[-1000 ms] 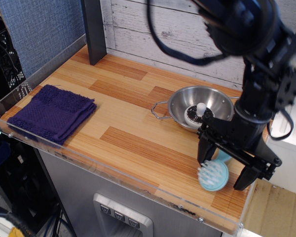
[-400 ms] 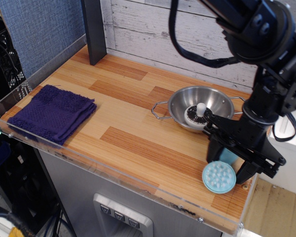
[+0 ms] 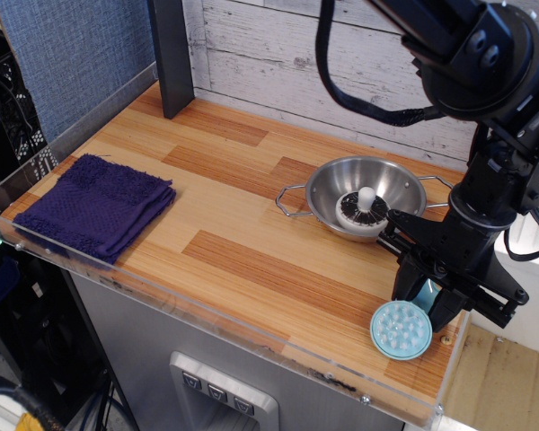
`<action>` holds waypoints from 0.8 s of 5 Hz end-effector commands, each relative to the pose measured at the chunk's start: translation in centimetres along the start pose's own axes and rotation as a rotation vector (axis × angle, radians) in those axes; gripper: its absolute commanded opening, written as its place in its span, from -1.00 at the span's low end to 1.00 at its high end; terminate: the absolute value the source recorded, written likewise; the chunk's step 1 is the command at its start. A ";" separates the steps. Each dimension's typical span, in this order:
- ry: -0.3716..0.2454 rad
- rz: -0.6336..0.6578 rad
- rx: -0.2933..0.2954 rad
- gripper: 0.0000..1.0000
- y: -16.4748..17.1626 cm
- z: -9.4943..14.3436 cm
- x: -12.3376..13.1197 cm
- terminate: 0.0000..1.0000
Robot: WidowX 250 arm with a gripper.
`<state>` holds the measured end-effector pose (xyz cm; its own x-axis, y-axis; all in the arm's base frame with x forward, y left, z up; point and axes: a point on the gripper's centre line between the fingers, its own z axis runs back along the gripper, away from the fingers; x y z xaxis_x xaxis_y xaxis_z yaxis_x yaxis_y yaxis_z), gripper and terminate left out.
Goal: Place the spoon above the top right of the purple cloth in the table.
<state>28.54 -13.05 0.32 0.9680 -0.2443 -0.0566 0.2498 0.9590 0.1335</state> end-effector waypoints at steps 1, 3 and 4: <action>-0.063 -0.118 -0.057 -1.00 2.6 3.9 -1.6 -1.00; -0.112 -0.040 -0.155 -1.00 10.1 8.5 -3.5 -1.00; -0.095 0.033 -0.123 -1.00 15.1 6.8 -3.4 -1.00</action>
<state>28.98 1.37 8.24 0.9778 -0.2096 0.0011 0.2095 0.9777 0.0143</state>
